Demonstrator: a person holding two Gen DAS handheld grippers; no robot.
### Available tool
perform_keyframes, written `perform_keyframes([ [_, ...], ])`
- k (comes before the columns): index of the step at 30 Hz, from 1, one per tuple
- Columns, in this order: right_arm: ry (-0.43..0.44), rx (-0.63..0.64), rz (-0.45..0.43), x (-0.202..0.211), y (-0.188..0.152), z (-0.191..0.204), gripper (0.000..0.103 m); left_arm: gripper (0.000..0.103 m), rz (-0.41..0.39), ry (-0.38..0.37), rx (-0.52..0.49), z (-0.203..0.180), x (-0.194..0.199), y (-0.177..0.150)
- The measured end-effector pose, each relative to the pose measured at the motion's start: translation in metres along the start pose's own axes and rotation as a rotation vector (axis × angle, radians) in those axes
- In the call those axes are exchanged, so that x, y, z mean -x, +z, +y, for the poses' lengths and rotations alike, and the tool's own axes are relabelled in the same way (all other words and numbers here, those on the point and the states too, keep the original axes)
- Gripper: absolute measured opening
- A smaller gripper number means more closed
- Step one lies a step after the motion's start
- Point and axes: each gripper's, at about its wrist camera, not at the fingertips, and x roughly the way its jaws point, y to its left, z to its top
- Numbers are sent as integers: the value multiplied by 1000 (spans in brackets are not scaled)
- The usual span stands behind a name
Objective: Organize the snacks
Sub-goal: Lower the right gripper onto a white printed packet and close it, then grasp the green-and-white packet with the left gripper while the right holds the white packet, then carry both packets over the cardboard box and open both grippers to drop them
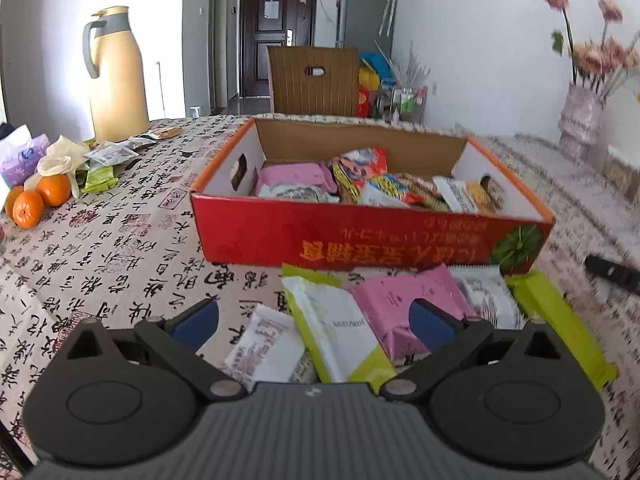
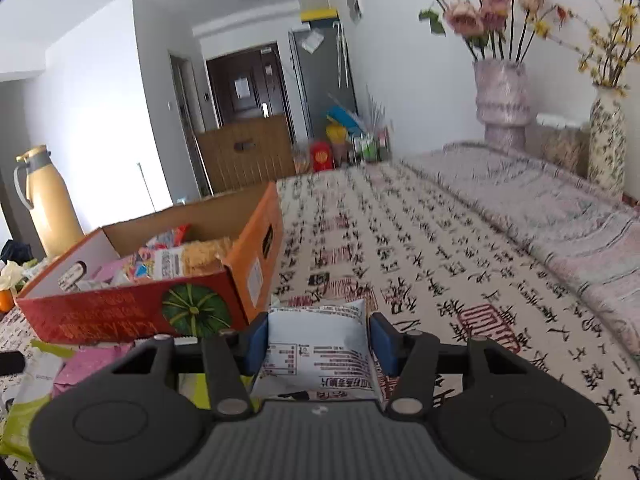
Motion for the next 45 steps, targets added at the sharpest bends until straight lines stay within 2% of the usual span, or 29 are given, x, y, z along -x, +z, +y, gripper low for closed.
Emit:
perform_keyframes([
  [4,31,-9,-23,12,-3,2,53,101,32,44,-78,-19,-4,-7],
  [5,41,-12,-25,15,-3,3,53,99,40,53,-95,-24,-6,-9],
  [7,59,-14,-28,17,-5,3,53,85,60,64,-115,-30,-9,-13],
  [9,74,-15,-27,19,-7,4,53,82,61,95,-138,-35,-11,-17],
  [17,108,-13,-28,25,-11,9,53,77,73,173,-164,-40,-19,-23],
  [20,112,-10,-26,28,-13,12,53,62,58,188,-173,-41,-18,-25],
  [22,113,-10,-27,30,-13,13,53,42,48,192,-168,-39,-16,-24],
  [29,121,0,-32,39,-14,18,53,40,32,155,-141,-29,-7,-22],
  [45,142,31,-58,61,-13,39,53,40,-72,83,-86,-15,34,-5],
])
